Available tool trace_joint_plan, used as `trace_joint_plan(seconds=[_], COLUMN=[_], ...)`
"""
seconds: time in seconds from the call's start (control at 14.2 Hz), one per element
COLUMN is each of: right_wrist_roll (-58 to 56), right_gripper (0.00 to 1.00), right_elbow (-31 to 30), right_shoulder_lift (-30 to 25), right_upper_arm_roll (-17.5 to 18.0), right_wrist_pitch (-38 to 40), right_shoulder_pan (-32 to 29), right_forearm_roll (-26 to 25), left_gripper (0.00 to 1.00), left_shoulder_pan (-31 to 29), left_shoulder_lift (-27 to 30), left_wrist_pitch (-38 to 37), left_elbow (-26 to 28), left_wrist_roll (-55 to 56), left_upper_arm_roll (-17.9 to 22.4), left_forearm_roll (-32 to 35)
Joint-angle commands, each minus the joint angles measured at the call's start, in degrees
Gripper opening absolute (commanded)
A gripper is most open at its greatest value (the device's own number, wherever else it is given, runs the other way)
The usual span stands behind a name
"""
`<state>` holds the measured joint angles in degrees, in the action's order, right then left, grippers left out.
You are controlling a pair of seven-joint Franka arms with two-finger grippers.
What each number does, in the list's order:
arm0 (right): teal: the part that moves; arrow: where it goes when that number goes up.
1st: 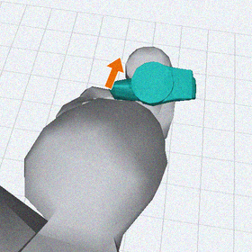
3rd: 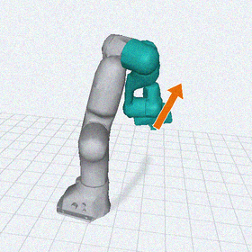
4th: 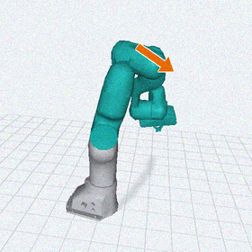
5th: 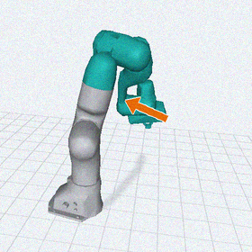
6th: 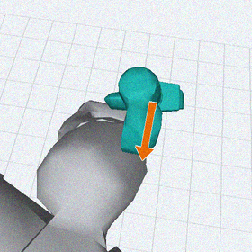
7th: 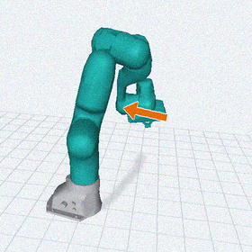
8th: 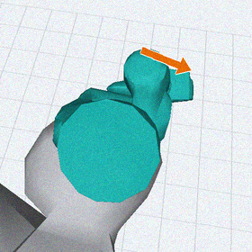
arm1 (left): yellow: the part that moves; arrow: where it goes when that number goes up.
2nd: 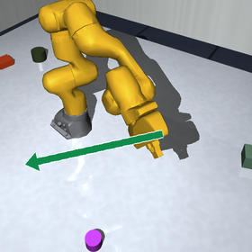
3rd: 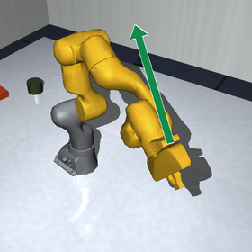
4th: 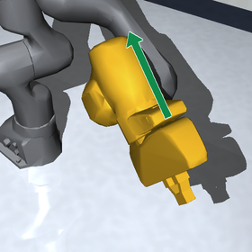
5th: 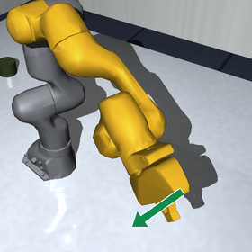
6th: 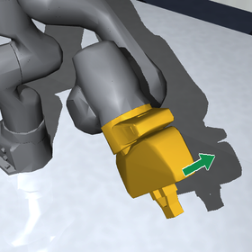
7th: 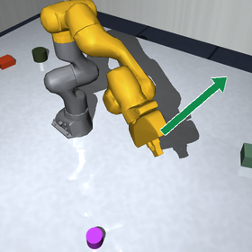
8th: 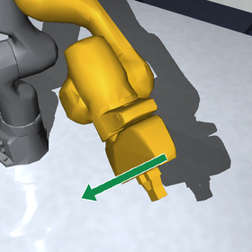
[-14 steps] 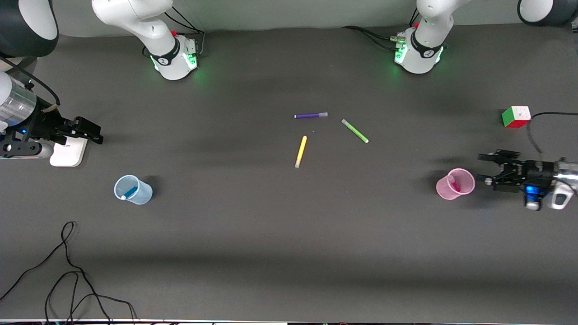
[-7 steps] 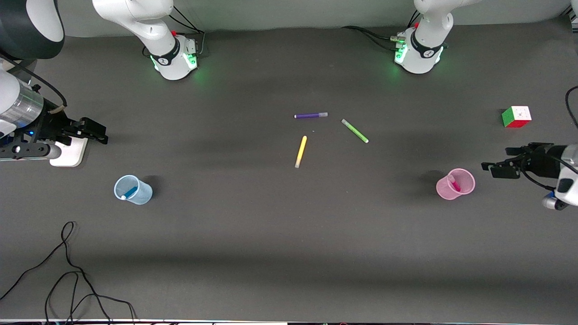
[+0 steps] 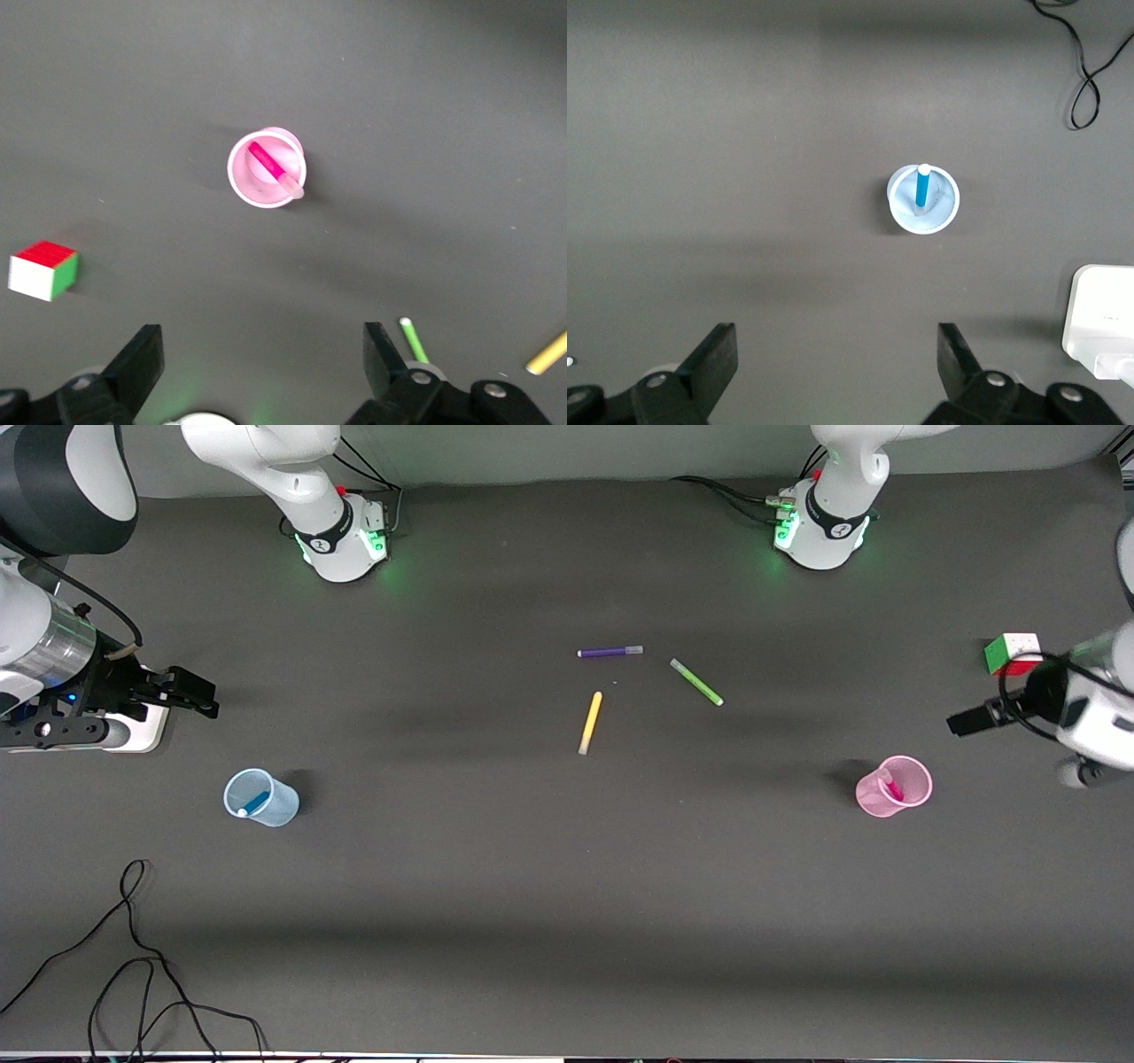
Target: Place pink and blue markers in matching cups
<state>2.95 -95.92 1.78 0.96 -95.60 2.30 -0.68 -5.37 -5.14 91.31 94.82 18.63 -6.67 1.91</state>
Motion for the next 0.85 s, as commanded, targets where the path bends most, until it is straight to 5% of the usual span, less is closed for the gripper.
trace_joint_plan(seconds=[0.0,0.77], right_wrist_roll=[0.04,0.39], right_gripper=[1.0,1.0], right_elbow=[1.61,3.9], right_shoulder_lift=[0.95,0.95], right_upper_arm_roll=[0.79,0.97], right_wrist_pitch=[-0.2,0.85], right_shoulder_pan=[-0.98,-0.89], right_forearm_roll=[1.04,1.3], left_gripper=[1.0,1.0], left_shoulder_pan=[1.94,10.2], left_shoulder_lift=[7.07,6.28], left_wrist_pitch=[2.74,2.39], left_elbow=[6.52,4.58], left_wrist_roll=[-2.01,-9.58], left_upper_arm_roll=[0.87,9.92], left_forearm_roll=[2.74,1.78])
